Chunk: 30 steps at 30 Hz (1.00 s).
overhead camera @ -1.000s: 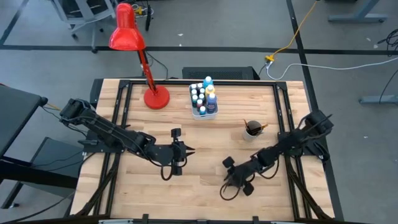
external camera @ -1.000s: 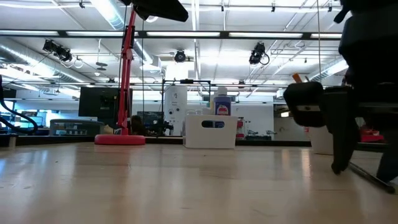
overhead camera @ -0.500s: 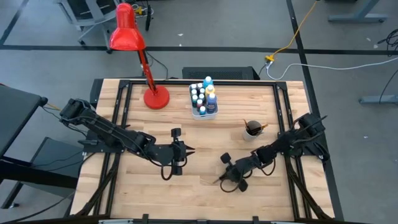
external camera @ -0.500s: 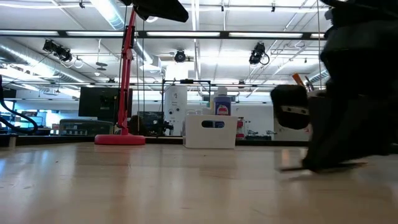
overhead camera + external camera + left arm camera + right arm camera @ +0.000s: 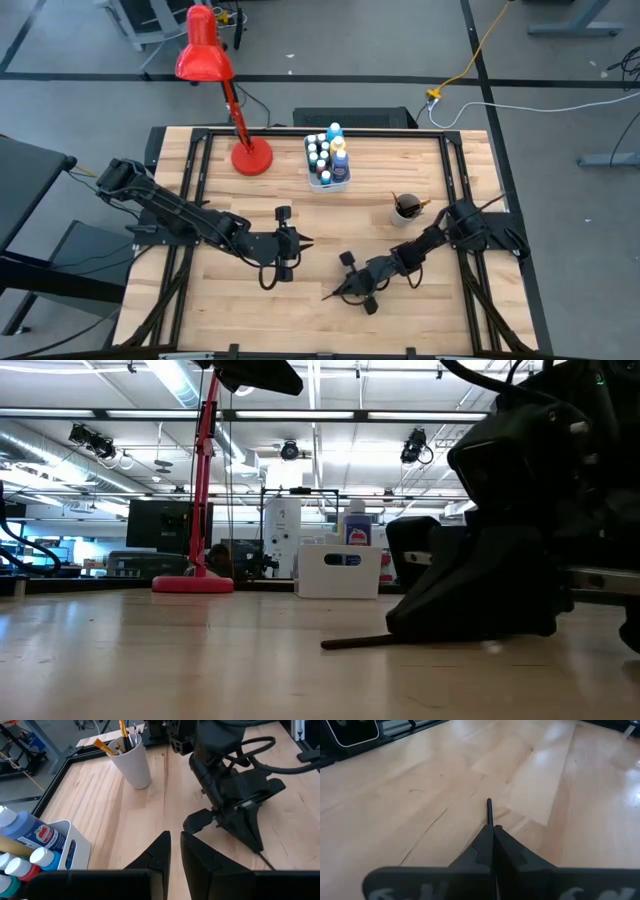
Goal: Pick & Place Paint Supplies
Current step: Put the gold paint brush into the gray cup
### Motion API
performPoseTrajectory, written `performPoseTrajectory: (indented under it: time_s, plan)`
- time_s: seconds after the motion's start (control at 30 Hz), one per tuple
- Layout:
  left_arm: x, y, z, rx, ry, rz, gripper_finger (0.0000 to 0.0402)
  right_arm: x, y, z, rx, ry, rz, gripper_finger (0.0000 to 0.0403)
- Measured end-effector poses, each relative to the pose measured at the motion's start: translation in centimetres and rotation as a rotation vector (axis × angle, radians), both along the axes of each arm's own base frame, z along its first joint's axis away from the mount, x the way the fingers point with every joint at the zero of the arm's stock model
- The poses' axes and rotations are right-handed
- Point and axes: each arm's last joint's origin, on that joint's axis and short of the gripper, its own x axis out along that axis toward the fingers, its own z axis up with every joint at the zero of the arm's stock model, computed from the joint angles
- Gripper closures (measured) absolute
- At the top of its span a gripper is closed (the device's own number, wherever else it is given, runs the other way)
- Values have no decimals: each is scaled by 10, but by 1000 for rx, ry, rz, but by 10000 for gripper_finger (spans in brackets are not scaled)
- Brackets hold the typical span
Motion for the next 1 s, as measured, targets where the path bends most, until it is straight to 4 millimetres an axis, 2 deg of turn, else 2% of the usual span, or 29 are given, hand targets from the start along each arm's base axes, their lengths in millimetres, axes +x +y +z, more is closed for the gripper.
performPoseTrajectory:
  time_s: [0.27, 0.63, 0.77, 0.9, 1.0]
  plan:
    - [0, 0, 0, 0, 1, 0, 349, 2, -2, 6, 20, -27, -22, 393]
    - [0, 0, 0, 0, 1, 0, 349, 3, -3, 10, 22, -28, -28, 290]
    - [0, 0, 0, 0, 1, 0, 349, 3, -5, 8, 56, 22, -56, 262]
    - [0, 0, 0, 0, 1, 0, 349, 4, -11, 2, 115, 136, -106, 257]
    - [0, 0, 0, -1, 0, 0, 349, 4, -13, -3, 107, 126, -94, 268]
